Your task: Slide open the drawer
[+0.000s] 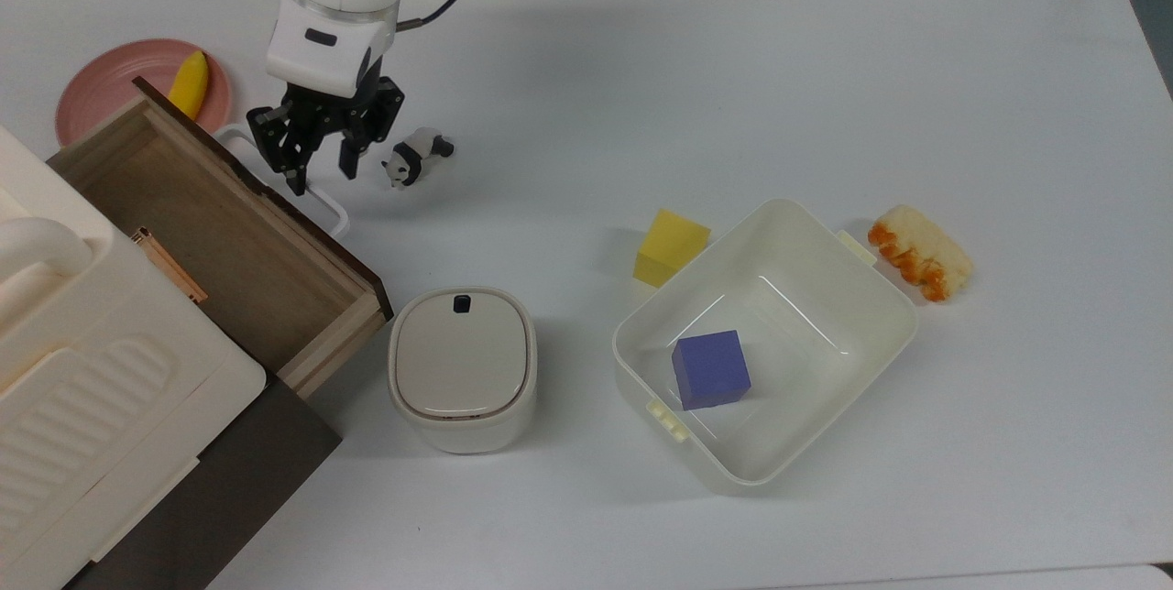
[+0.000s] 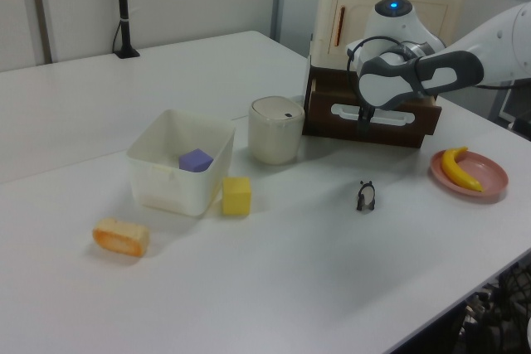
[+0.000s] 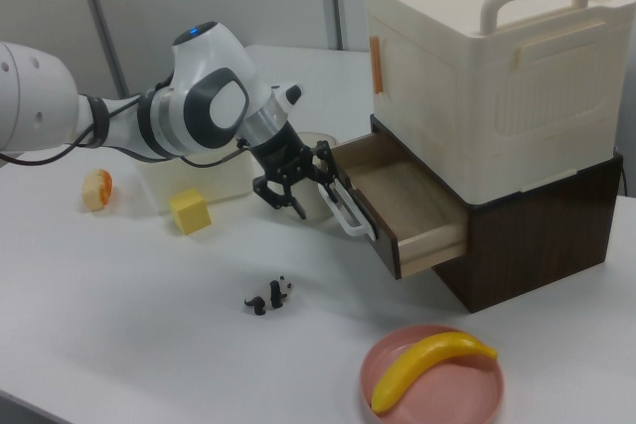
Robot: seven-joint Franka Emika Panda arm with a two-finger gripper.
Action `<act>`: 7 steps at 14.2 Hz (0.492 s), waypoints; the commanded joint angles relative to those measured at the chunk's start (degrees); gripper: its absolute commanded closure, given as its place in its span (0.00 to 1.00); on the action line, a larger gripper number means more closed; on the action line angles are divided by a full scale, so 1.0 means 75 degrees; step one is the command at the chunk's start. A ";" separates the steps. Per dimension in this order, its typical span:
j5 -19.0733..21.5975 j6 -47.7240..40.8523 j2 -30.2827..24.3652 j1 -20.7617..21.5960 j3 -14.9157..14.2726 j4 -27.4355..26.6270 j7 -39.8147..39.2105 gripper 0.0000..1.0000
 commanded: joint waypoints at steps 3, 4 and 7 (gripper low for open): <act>0.0191 -0.1726 -0.0325 0.0078 0.0507 0.0596 0.1104 0.00; 0.0284 -0.2031 -0.0325 0.0078 0.0648 0.0737 0.1350 0.00; 0.1114 -0.3237 -0.0453 0.0078 0.0919 0.1194 0.2556 0.00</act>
